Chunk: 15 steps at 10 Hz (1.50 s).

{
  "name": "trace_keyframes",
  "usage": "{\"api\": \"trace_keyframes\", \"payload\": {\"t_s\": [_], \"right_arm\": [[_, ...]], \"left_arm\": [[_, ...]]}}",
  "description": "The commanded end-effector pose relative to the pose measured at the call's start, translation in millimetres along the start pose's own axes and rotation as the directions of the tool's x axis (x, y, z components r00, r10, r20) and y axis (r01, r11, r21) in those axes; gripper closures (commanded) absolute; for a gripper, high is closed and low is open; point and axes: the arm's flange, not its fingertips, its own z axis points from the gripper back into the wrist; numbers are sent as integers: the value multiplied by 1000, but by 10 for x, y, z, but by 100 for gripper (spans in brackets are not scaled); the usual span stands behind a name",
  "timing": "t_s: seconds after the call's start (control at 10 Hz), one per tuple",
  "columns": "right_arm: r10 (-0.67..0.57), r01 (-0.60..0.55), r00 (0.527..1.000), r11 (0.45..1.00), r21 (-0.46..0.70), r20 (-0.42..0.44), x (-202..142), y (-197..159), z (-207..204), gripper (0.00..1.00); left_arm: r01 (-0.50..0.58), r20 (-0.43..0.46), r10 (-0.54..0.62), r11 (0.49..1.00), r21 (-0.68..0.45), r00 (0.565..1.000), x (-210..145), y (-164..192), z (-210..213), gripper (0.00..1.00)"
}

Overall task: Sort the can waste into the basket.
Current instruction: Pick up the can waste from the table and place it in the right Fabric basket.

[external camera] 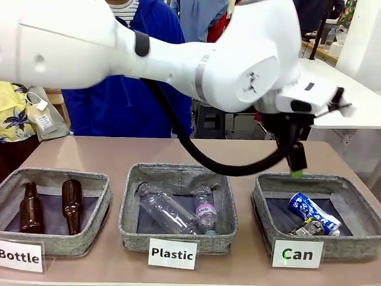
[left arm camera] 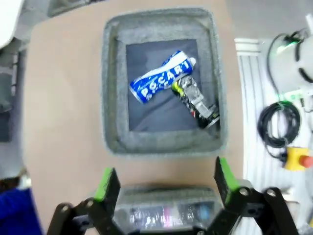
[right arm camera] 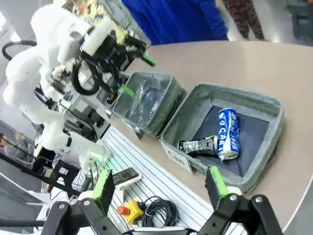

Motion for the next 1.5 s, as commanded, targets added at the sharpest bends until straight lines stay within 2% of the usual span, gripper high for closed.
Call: {"api": "trace_keyframes", "payload": {"t_s": [0.0, 0.1, 0.3, 0.4, 0.5, 0.6, 0.7, 0.9, 1.0, 1.1, 1.3, 1.4], "right_arm": [[-4, 7, 993, 1000, 20, -121, 324, -18, -590, 0], [18, -7, 983, 998, 62, -181, 457, 24, -902, 0], [47, -16, 966, 993, 119, -256, 696, 104, -1566, 0], [57, -9, 960, 985, 173, -276, 735, 173, -1866, 0], [53, 14, 955, 975, 223, -292, 733, 206, -2137, 0], [33, 49, 957, 960, 275, -287, 718, 226, -2369, 0], [-12, 124, 955, 924, 362, -296, 702, 238, -2593, 0], [-120, 232, 957, 866, 442, -265, 661, 235, -2843, 0], [-149, 255, 957, 839, 481, -249, 692, 225, -2875, 0], [-177, 281, 953, 822, 496, -247, 745, 213, -2846, 0], [-171, 238, 966, 880, 411, -194, 808, 243, -2703, 0], [-146, 256, 956, 838, 481, -254, 784, 100, -2870, 0]], "left_arm": [[-199, 44, 205, 974, -110, 978, -625, 62, 628, 0], [-305, 90, 318, 943, -130, 944, -1001, 199, 965, 0], [-489, 224, 532, 844, -223, 816, -1962, 528, 1688, 0], [-547, 270, 616, 785, -292, 740, -2480, 624, 1940, 0], [-556, 298, 666, 740, -378, 683, -3011, 705, 2080, 0], [-574, 325, 721, 688, -443, 612, -3529, 775, 2153, 0], [-584, 358, 774, 630, -512, 522, -4078, 824, 2178, 0], [-572, 366, 831, 555, -603, 420, -4823, 833, 2054, 0], [-533, 357, 844, 532, -658, 400, -5127, 833, 1949, 0], [-563, 339, 882, 470, -679, 327, -5379, 837, 1776, 0], [-504, 291, 900, 425, -752, 325, -5693, 803, 1369, 0], [-528, 261, 884, 445, -723, 389, -5641, 846, 1212, 0]]}}
